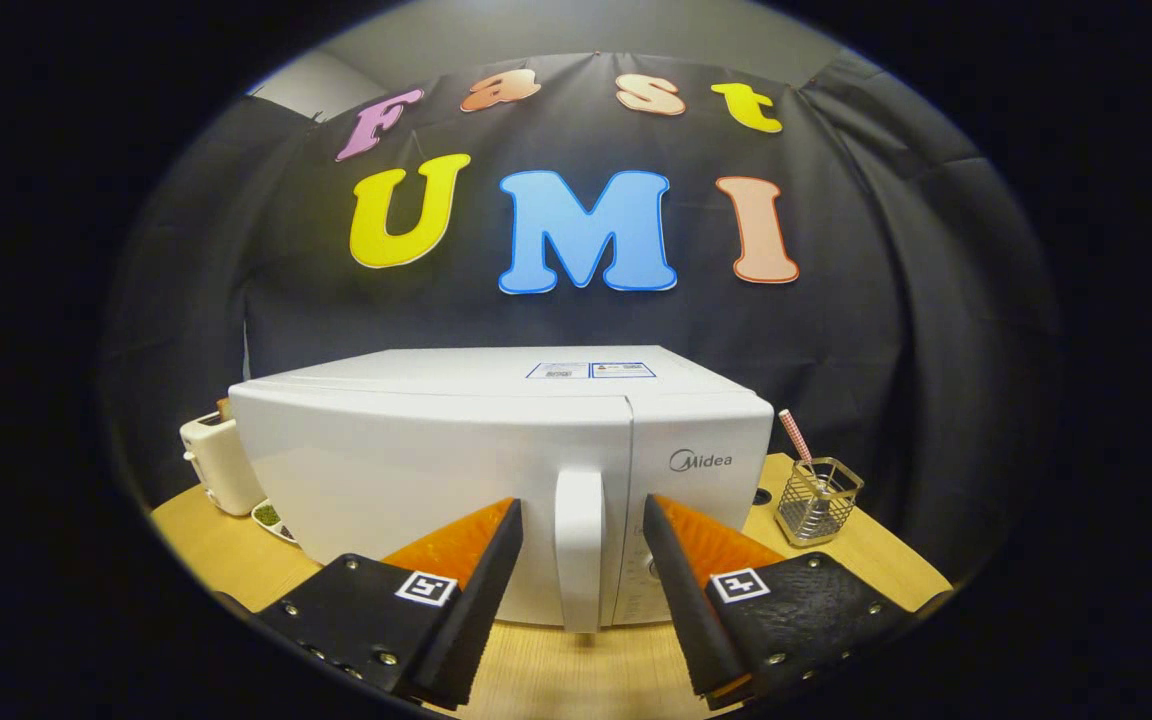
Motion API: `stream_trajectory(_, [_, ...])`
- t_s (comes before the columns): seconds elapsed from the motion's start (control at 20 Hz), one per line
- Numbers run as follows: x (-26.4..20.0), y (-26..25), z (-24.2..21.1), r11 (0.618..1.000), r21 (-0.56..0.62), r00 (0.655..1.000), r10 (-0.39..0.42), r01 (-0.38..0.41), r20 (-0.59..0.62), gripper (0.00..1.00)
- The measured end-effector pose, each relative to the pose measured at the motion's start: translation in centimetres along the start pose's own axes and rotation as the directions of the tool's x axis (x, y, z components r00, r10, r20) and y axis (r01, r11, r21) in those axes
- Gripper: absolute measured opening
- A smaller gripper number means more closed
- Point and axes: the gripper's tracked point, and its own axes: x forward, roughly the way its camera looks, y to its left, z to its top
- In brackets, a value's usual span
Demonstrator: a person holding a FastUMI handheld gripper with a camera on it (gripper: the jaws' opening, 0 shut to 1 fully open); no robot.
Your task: Open the microwave, put the food inside, and close the microwave door.
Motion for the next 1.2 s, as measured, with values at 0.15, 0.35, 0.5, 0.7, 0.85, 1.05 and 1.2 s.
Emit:
stream_trajectory(0.15, [0.6, 0.5, -0.6, 1.0, 0.019, 1.0, 0.007, -0.006, -0.026, 0.43])
stream_trajectory(0.35, [0.8, 0.3, -0.7, 0.999, 0.015, 0.999, -0.031, 0.032, -0.033, 0.28])
stream_trajectory(0.5, [0.7, 0.5, -0.8, 0.998, 0.059, 0.999, -0.032, 0.034, -0.035, 0.18])
stream_trajectory(0.7, [0.5, 0.4, -0.8, 0.995, 0.084, 0.998, -0.051, 0.053, -0.026, 0.13])
stream_trajectory(0.85, [0.4, 0.4, -0.9, 0.992, 0.108, 0.998, -0.06, 0.063, -0.032, 0.13])
stream_trajectory(1.05, [0.3, 0.4, -0.9, 0.993, 0.107, 0.998, -0.053, 0.055, -0.024, 0.13])
stream_trajectory(1.2, [0.2, 0.4, -0.9, 0.992, 0.117, 0.999, -0.038, 0.04, -0.02, 0.08])
